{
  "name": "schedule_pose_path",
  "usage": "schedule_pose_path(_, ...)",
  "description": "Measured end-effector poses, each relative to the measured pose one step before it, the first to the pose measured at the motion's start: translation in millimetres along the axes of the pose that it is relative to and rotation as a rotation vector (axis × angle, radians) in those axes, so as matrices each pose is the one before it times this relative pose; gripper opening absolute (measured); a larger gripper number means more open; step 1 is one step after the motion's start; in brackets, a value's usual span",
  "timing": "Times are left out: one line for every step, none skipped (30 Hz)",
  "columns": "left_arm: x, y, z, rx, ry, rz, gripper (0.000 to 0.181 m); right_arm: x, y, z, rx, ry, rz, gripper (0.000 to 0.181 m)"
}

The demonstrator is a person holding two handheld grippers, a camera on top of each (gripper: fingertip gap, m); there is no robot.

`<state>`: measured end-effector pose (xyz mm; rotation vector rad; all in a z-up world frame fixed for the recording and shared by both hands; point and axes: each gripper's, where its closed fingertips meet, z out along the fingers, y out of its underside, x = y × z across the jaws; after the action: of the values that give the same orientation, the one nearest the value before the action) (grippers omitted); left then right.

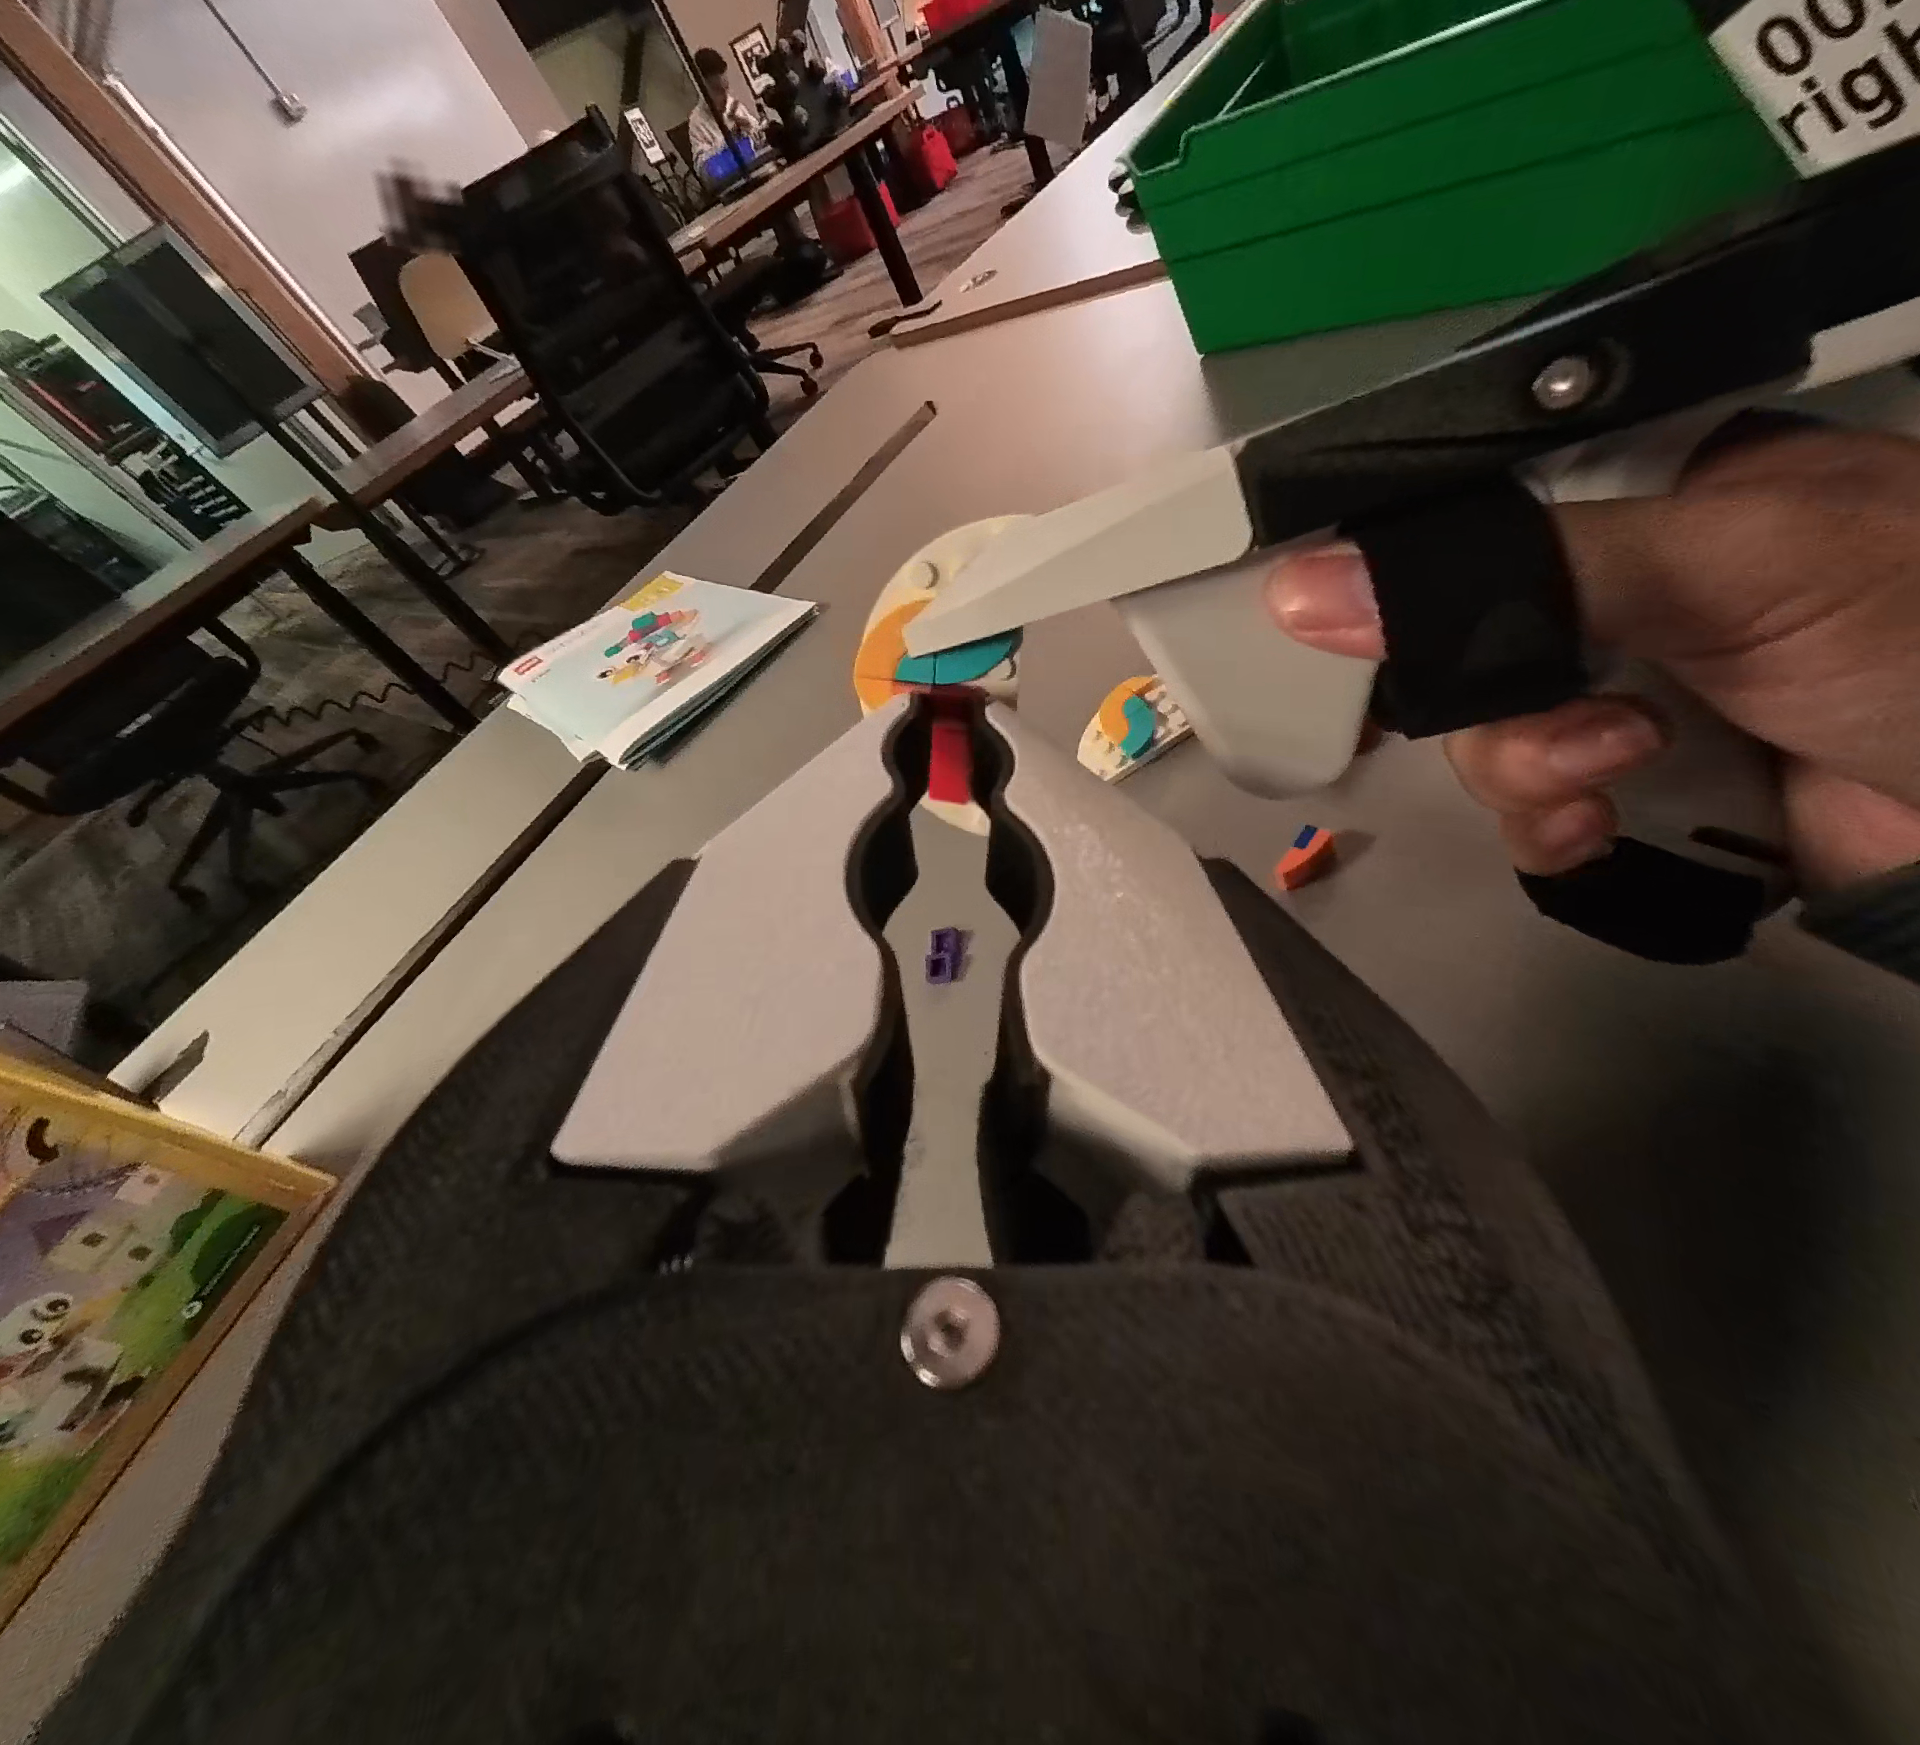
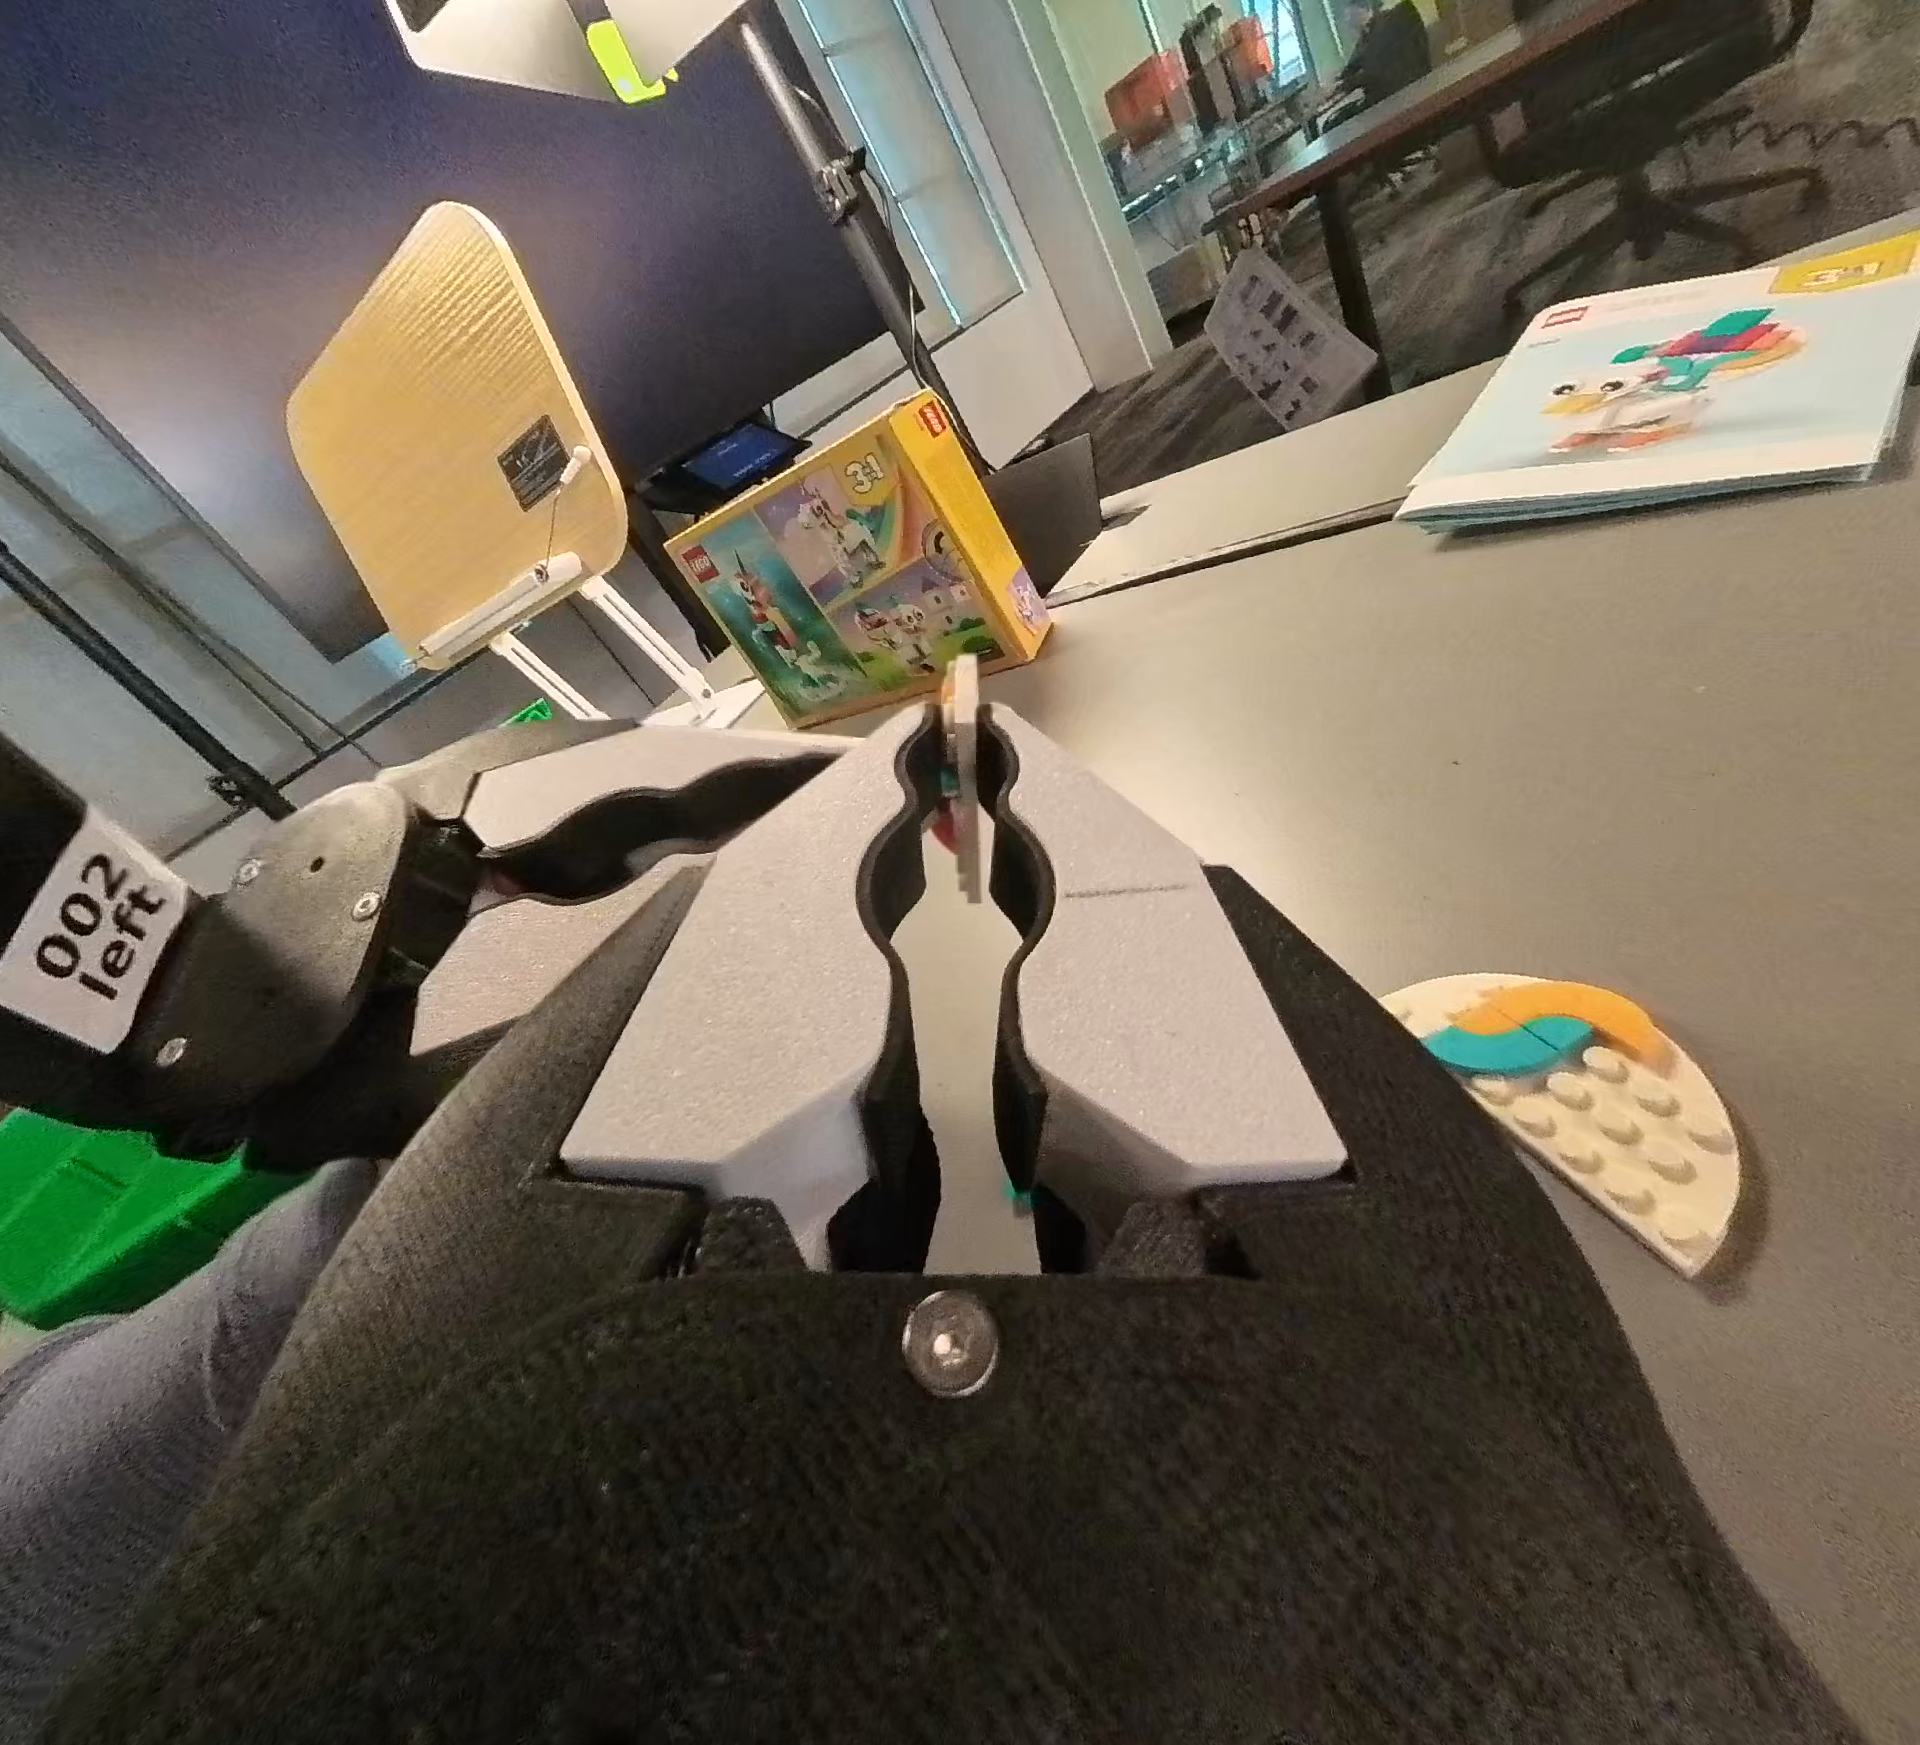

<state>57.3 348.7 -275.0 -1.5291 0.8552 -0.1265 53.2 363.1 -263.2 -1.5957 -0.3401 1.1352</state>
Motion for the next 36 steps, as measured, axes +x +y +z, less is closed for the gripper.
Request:
schedule_pose_path(0.31,0.97,0.57,-0.0072,-0.0004,0.0066,0.005,0.96,0.73,0.15,-0.0044,0.0038,-0.0086,0.003)
schedule_pose_path(0.12,0.58,0.37,-0.0033,0.0014,0.0036,0.005,0.37,0.29,0.11,-0.0024,0.0032,-0.0125,0.003)
schedule_pose_path(-0.25,0.06,-0.10,0.0015,0.0008,0.0018,0.005,0.07,0.08,0.22,-0.0032,0.0037,-0.0172,0.003)
schedule_pose_path(-0.31,-0.05,-0.14,0.0009,0.0011,-0.0046,0.005,-0.16,-0.11,0.18,-0.0024,0.0036,-0.0190,0.003)
schedule_pose_path(-0.33,-0.53,-0.37,0.0027,0.0000,-0.0045,0.005,-0.11,-0.14,0.05,-0.0020,0.0025,-0.0139,0.003)
schedule_pose_path(-0.09,0.26,-0.06,-0.0010,-0.0003,0.0036,0.004,0.33,0.61,0.13,-0.0042,0.0018,-0.0081,0.003)
schedule_pose_path(0.24,0.89,0.27,-0.0053,0.0007,0.0063,0.005,0.78,0.93,0.06,-0.0044,0.0005,-0.0026,0.003)
schedule_pose_path(0.46,0.98,0.43,-0.0049,0.0012,0.0022,0.005,0.90,0.98,0.08,-0.0047,0.0006,-0.0007,0.003)
schedule_pose_path(0.15,0.93,0.35,-0.0038,0.0016,0.0020,0.005,0.49,0.80,0.19,-0.0055,0.0002,-0.0073,0.003)
schedule_pose_path(0.00,0.65,0.14,-0.0032,0.0013,0.0005,0.005,0.61,0.20,0.23,-0.0037,0.0035,-0.0093,0.003)
schedule_pose_path(-0.34,-0.01,-0.23,0.0008,0.0008,-0.0015,0.005,6.92,-0.34,-0.90,-0.0003,0.0422,-0.0063,0.003)
schedule_pose_path(-2.91,-2.11,-2.99,0.0150,-0.0134,-0.0017,0.005,17.45,-3.03,-3.87,0.0093,0.0738,-0.0176,0.003)
schedule_pose_path(-8.24,-6.60,-7.83,0.0413,-0.0319,-0.0074,0.004,19.32,-6.72,-5.73,0.0235,0.0419,0.0373,0.003)
schedule_pose_path(-7.84,-0.18,-5.72,0.0014,-0.0108,-0.0316,0.005,16.13,-8.80,-6.35,0.0328,0.0181,0.0573,0.002)
schedule_pose_path(-5.94,5.09,-2.15,-0.0108,-0.0001,-0.0413,0.005,8.50,-5.79,-4.46,0.0184,-0.0031,0.0400,0.003)
schedule_pose_path(-3.20,9.81,2.17,-0.0315,0.0119,-0.0456,0.005,1.38,-3.07,-2.30,0.0113,-0.0180,0.0277,0.003)
schedule_pose_path(1.46,12.51,5.88,-0.0567,0.0363,-0.0460,0.005,-1.94,0.08,0.35,-0.0056,-0.0178,0.0116,0.003)
schedule_pose_path(4.84,13.01,7.86,-0.0692,0.0508,-0.0465,0.005,-3.29,2.81,2.32,-0.0218,-0.0186,0.0004,0.003)
schedule_pose_path(5.16,10.39,7.01,-0.0555,0.0420,-0.0397,0.006,-3.73,3.55,2.79,-0.0199,-0.0185,-0.0003,0.003)
schedule_pose_path(4.93,6.94,5.04,-0.0377,0.0315,-0.0208,0.006,-3.38,5.00,2.63,-0.0245,-0.0170,0.0023,0.003)
schedule_pose_path(1.53,6.90,3.76,-0.0444,0.0068,-0.0161,0.006,-2.72,5.43,2.52,-0.0281,-0.0159,0.0060,0.003)
schedule_pose_path(-0.37,6.72,3.14,-0.0437,-0.0044,-0.0090,0.006,-2.48,3.36,2.10,-0.0164,-0.0156,0.0089,0.003)
schedule_pose_path(0.47,5.39,2.33,-0.0355,0.0030,-0.0004,0.006,-2.42,2.69,1.69,-0.0151,-0.0156,0.0078,0.003)
schedule_pose_path(-1.06,4.61,1.70,-0.0336,-0.0078,-0.0004,0.006,-1.75,2.91,1.59,-0.0179,-0.0104,0.0045,0.003)
schedule_pose_path(-1.62,5.38,1.75,-0.0396,-0.0103,-0.0030,0.006,-0.78,1.51,0.99,-0.0072,-0.0033,0.0008,0.003)
schedule_pose_path(-3.35,6.50,2.61,-0.0438,-0.0213,-0.0099,0.015,-0.57,1.35,0.65,-0.0065,-0.0011,-0.0017,0.003)
schedule_pose_path(-5.21,9.01,3.51,-0.0599,-0.0346,-0.0147,0.029,-0.62,1.46,0.75,-0.0097,-0.0016,-0.0029,0.003)
schedule_pose_path(0.52,-3.00,-0.28,0.0167,0.0050,-0.0072,0.030,-0.93,0.50,0.56,-0.0032,-0.0038,-0.0015,0.003)
schedule_pose_path(0.72,-2.30,-0.84,0.0149,0.0028,0.0021,0.032,-1.42,0.33,0.40,-0.0020,-0.0075,0.0011,0.003)
schedule_pose_path(2.24,-5.28,-1.67,0.0379,0.0126,0.0079,0.033,-1.75,0.36,0.54,-0.0027,-0.0101,0.0021,0.003)
schedule_pose_path(4.49,-11.16,-3.91,0.0771,0.0243,0.0087,0.033,-2.09,0.02,0.45,0.0012,-0.0108,0.0012,0.003)
schedule_pose_path(5.50,-15.14,-5.59,0.0973,0.0305,0.0042,0.032,-2.81,0.24,0.59,-0.0010,-0.0129,-0.0010,0.003)
schedule_pose_path(3.37,-15.66,-5.95,0.0974,0.0163,-0.0040,0.031,-3.60,1.15,1.13,-0.0062,-0.0148,-0.0056,0.003)
schedule_pose_path(2.94,-12.45,-4.67,0.0752,0.0133,-0.0059,0.029,-3.63,1.45,1.46,-0.0066,-0.0115,-0.0095,0.003)
schedule_pose_path(2.98,-8.08,-2.97,0.0481,0.0135,-0.0004,0.025,-4.10,1.73,1.75,-0.0059,-0.0119,-0.0098,0.003)
schedule_pose_path(2.86,-3.94,-1.25,0.0244,0.0093,0.0112,0.022,-4.47,2.28,2.06,-0.0092,-0.0144,-0.0071,0.002)
